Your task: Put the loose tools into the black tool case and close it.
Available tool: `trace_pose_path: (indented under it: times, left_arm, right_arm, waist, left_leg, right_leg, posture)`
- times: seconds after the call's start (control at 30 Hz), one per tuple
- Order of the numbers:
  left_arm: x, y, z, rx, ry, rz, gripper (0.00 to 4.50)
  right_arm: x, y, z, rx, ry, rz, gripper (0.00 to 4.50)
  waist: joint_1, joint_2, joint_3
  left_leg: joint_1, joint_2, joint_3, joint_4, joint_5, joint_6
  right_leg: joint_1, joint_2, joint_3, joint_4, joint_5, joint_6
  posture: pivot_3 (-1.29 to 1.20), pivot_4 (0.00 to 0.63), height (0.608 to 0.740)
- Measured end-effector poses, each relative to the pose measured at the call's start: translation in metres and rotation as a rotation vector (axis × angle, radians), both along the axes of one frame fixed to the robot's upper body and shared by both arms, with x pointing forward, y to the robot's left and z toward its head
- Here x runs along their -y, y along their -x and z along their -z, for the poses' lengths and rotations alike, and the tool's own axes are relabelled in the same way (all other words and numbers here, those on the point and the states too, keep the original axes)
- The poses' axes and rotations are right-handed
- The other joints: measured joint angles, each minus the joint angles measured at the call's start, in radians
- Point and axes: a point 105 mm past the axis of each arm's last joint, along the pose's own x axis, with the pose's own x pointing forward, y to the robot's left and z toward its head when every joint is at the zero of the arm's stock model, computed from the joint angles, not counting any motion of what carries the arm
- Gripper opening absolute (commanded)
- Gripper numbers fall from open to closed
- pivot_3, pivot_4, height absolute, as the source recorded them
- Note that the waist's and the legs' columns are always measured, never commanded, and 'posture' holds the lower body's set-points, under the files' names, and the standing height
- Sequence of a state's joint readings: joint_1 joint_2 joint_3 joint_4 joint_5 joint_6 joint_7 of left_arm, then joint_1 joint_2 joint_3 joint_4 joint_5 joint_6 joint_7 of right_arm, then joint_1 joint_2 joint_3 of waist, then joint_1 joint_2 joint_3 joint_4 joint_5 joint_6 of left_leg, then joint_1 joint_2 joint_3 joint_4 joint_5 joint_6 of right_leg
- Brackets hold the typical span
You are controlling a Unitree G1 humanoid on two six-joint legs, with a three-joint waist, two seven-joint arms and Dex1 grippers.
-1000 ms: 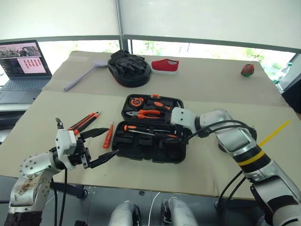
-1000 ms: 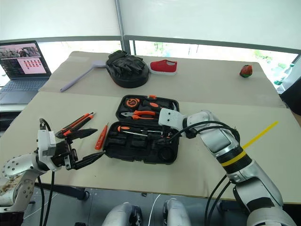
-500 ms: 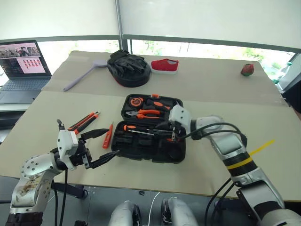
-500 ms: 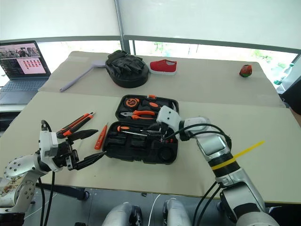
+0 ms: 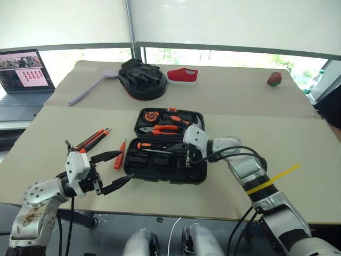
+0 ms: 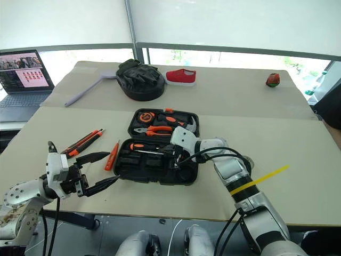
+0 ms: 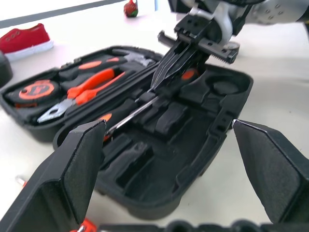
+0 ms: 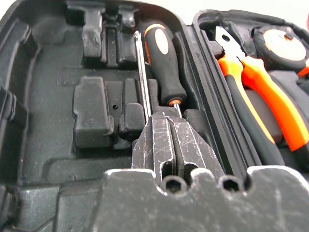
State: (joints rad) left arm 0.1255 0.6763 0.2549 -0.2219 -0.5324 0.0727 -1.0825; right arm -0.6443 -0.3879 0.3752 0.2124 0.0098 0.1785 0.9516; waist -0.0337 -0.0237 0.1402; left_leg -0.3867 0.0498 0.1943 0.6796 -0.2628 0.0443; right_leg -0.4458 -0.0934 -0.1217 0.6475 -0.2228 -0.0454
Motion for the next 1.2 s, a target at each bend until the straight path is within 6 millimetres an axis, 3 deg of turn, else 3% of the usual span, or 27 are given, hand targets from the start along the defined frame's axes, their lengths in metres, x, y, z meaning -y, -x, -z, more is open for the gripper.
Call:
trace_pose_path:
  times: [0.57,1.03,1.2]
  left_arm:
    - [-0.011,-0.006,0.009,-0.028,-0.006,-0.083,4.5]
    - [-0.015,-0.01,0.01,-0.029,0.003,-0.111,4.5]
    - [-0.016,-0.01,0.011,-0.033,0.004,-0.117,4.5]
  right_arm:
    - [-0.018,0.003,0.007,0.198,0.153,-0.079,0.02]
    - [-0.03,0.001,0.014,0.198,0.119,-0.087,0.02]
    - [-0.025,0.002,0.017,0.194,0.133,-0.102,0.02]
  waist:
    - [-0.011,-0.001,-0.002]
    - [-0.017,-0.004,-0.005]
    - [-0.01,-0.004,-0.005]
  left_leg:
    - [0.013,0.001,0.0,-0.01,0.001,-0.005]
    - [0.021,0.002,0.0,-0.02,0.002,-0.006]
    - [0.022,0.003,-0.001,-0.021,0.003,-0.007]
  right_leg:
    - [0.007,-0.001,0.001,-0.001,-0.002,-0.003]
    - [0.009,0.0,-0.001,0.0,-0.004,-0.006]
    - [0.008,0.001,-0.001,0.0,-0.005,-0.007]
  posture:
    - [0.0,0.15,0.74]
    - [0.0,0.15,0.74]
    - [0.0,0.15,0.74]
